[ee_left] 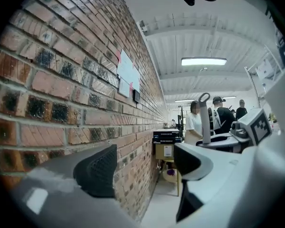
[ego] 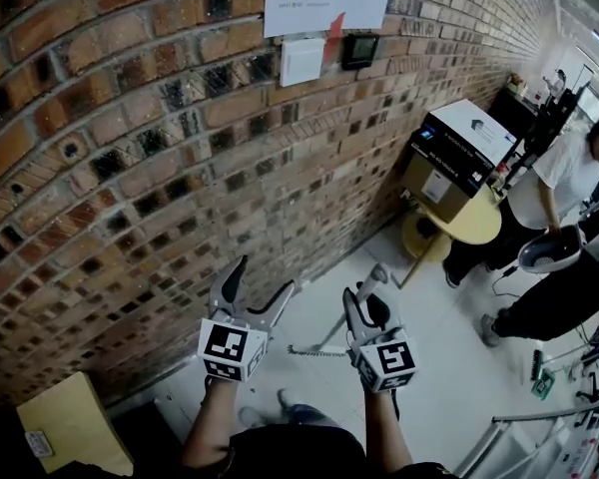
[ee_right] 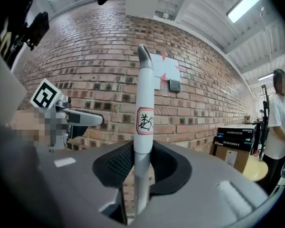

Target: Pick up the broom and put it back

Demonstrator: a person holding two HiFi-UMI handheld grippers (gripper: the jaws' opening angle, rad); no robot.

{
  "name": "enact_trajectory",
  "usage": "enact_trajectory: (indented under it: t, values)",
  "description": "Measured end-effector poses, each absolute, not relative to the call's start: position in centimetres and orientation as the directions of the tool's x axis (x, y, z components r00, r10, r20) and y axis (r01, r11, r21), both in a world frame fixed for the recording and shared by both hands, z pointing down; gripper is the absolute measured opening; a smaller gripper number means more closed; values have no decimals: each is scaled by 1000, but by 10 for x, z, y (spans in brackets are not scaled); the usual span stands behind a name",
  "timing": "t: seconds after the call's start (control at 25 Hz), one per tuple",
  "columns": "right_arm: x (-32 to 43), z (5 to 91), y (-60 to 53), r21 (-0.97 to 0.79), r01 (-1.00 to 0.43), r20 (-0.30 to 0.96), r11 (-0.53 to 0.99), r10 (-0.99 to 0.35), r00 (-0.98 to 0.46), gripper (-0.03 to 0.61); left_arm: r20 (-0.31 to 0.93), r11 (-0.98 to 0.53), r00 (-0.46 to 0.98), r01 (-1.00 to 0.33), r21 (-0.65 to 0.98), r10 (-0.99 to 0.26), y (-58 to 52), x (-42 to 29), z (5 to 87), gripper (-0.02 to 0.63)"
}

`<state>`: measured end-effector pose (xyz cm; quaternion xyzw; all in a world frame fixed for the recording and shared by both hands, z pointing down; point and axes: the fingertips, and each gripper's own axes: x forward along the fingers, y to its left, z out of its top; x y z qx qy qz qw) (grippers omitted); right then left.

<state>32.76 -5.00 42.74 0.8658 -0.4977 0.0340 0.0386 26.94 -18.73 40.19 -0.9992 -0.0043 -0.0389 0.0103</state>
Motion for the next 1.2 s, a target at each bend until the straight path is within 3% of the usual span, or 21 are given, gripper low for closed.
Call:
enact_trajectory:
  t: [0.84, 1.2]
  values:
    - [326, 661, -122, -77, -953, 436, -293, -869, 232, 87, 328, -998, 944, -44, 51, -24, -228, 277, 543, 379]
    - [328, 724, -174, -88, -977, 508, -195, -853, 125, 87, 389, -989, 916, -136, 64, -101, -255, 270, 581, 377]
